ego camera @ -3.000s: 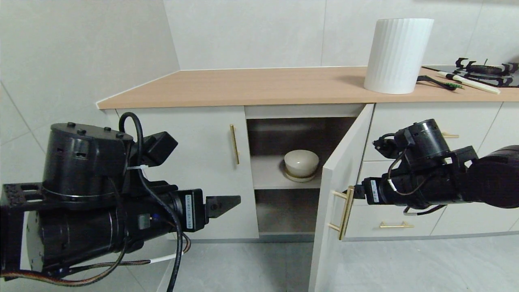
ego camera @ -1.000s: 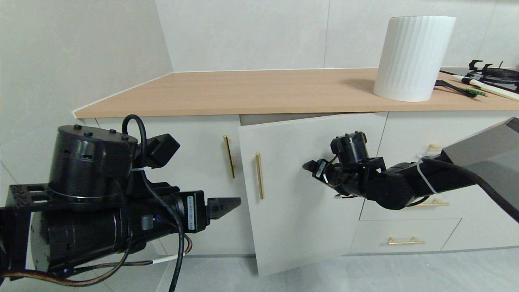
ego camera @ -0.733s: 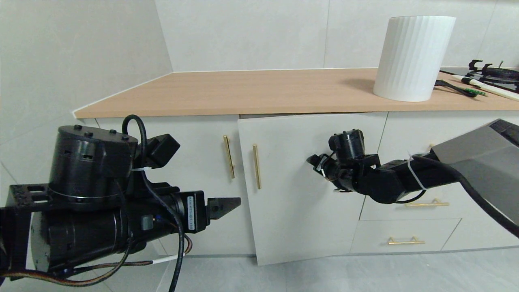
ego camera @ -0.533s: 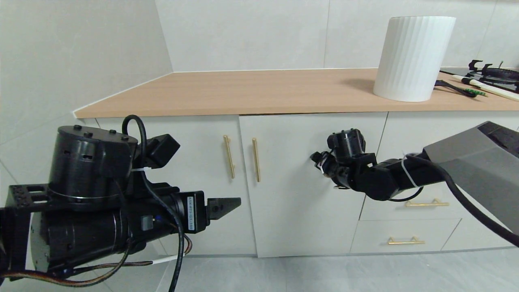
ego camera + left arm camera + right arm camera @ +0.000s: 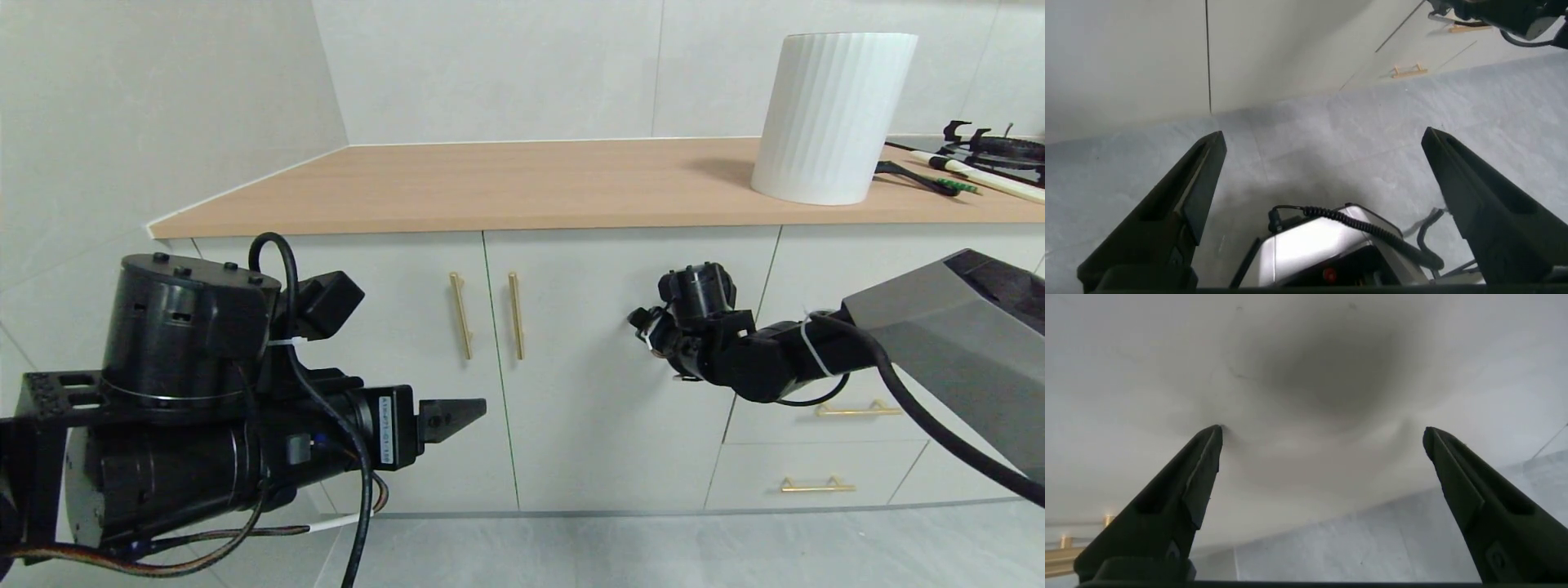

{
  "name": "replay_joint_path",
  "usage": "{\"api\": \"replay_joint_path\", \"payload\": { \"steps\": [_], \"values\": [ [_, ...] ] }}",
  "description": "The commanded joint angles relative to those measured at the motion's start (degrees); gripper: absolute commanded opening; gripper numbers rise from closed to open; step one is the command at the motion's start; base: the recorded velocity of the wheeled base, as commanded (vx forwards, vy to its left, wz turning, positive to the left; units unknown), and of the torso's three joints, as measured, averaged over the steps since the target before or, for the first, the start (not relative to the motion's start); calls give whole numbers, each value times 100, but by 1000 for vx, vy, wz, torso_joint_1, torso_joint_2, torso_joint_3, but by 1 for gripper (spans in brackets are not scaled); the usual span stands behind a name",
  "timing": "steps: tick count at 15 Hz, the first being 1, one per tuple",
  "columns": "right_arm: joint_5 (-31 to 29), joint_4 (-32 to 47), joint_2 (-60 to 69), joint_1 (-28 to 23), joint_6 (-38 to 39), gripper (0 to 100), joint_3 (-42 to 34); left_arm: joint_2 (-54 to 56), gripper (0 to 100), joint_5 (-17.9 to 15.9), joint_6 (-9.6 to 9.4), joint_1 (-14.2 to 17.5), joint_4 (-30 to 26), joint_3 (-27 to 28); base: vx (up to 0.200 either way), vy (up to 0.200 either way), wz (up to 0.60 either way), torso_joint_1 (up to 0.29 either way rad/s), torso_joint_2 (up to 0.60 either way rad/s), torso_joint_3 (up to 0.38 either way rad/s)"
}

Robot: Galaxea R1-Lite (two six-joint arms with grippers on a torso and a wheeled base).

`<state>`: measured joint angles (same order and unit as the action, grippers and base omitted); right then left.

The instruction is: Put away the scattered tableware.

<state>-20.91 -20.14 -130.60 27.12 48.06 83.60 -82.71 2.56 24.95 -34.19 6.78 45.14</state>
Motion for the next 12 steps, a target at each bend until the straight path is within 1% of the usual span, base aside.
{"api": "replay_joint_path", "payload": {
  "steps": [1, 3, 5, 6, 7, 8, 10, 11, 12],
  "values": [
    [-19, -8, 17, -67, -7, 100, 7, -8, 100, -1, 9, 1, -1, 3, 0, 0, 0, 0, 0, 0],
    [25, 1, 193, -58, -7, 100, -72, -8, 100, -1, 9, 1, 8, 3, 0, 0, 0, 0, 0, 0],
    [368, 10, 1001, 65, -77, 100, -740, 36, 100, 8, 1, 9, 8, 12, 0, 0, 0, 0, 0, 0],
    [553, 10, 1344, 74, -139, 100, -986, 62, 100, 16, 1, 71, 17, 21, 0, 0, 0, 0, 0, 0],
    [1018, 10, 2267, 74, -543, 100, -1645, 221, 100, 25, -17, 291, 122, 21, 0, 0, 0, 0, 0, 0],
    [1133, 1, 2944, 74, -956, 100, -2129, 423, 100, 43, -26, 370, 219, 12, 0, 0, 0, 0, 0, 0],
    [1115, -8, 4025, 74, -1677, 100, -2858, 915, 100, 227, -34, 414, 227, -111, 0, 0, 0, 0, 0, 0],
    [1106, 10, 4772, 47, -1993, 100, -3263, 1302, 100, 377, -52, 431, 227, -287, 0, 0, 0, 0, 0, 0],
    [1036, 10, 5369, 39, -2151, 100, -3614, 1688, 100, 473, -166, 440, 227, -594, 0, 0, 0, 0, 0, 0]
  ]
}}
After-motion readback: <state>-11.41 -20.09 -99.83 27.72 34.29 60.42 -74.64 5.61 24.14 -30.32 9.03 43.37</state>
